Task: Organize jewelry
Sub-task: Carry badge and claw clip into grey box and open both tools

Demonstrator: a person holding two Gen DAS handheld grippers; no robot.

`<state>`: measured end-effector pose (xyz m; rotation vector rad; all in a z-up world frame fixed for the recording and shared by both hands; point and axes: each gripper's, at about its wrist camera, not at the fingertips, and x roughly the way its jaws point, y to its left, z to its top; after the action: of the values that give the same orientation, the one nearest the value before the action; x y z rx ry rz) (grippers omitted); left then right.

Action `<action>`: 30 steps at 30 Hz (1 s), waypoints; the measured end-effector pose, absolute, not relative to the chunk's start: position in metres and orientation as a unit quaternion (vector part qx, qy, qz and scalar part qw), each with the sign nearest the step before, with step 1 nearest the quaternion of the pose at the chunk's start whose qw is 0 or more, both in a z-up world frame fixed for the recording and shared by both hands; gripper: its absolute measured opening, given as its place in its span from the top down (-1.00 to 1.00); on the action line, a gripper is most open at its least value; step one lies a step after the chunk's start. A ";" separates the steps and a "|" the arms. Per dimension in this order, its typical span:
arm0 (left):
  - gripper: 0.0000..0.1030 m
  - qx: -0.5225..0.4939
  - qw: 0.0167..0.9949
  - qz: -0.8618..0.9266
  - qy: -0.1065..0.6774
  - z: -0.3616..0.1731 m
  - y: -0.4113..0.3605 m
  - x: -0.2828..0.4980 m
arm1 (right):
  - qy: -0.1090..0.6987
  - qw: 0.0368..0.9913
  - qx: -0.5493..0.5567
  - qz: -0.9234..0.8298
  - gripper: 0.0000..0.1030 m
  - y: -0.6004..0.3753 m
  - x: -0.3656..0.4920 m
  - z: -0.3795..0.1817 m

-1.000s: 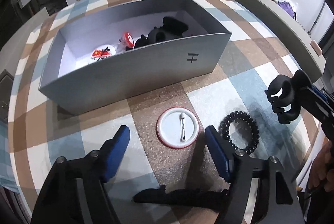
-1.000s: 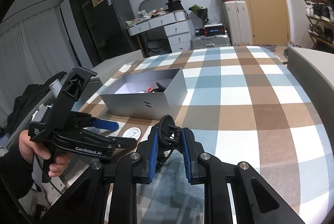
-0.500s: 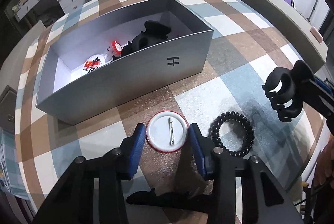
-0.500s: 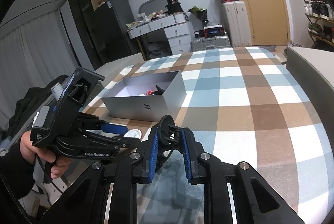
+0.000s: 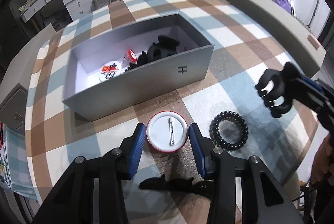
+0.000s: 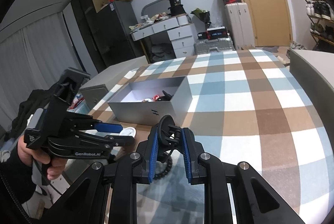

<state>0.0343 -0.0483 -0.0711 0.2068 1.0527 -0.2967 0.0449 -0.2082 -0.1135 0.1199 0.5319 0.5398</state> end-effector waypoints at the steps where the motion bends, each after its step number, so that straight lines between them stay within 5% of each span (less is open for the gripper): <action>1: 0.28 0.094 0.852 -0.142 0.496 -0.067 -0.046 0.033 | 0.259 0.927 0.058 0.265 0.60 -0.207 0.046 -0.112; 30: 0.28 0.013 0.887 -0.140 0.441 -0.023 0.006 0.099 | 0.240 0.909 0.045 0.338 0.60 -0.128 0.138 -0.070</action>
<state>0.0987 0.0056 -0.0233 0.0271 0.9166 -0.2911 0.1384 -0.1280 -0.0702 0.0920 0.4955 0.6966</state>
